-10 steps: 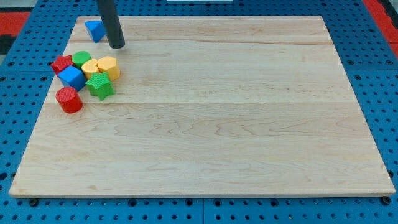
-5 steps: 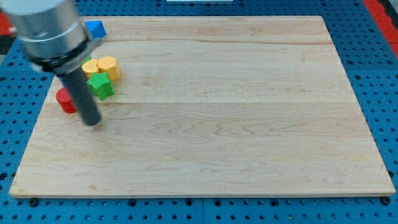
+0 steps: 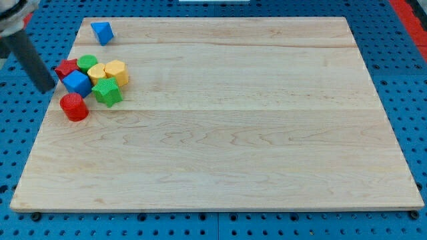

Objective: Place the red star diagonally in between the blue triangle and green circle

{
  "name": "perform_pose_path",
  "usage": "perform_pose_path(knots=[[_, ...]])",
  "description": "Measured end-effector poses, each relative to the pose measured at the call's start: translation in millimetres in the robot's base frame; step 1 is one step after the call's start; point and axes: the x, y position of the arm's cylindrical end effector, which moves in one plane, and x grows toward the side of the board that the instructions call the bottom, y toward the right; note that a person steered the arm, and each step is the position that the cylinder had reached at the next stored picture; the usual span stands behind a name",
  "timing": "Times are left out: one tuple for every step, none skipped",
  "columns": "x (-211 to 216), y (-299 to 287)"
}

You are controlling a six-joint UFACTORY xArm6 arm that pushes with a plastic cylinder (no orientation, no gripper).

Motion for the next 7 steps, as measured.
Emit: perform_pose_path(knots=[[-28,6],[-23,29],[-18,57],[-26,101],[-39,99],[-42,101],[-62,139]])
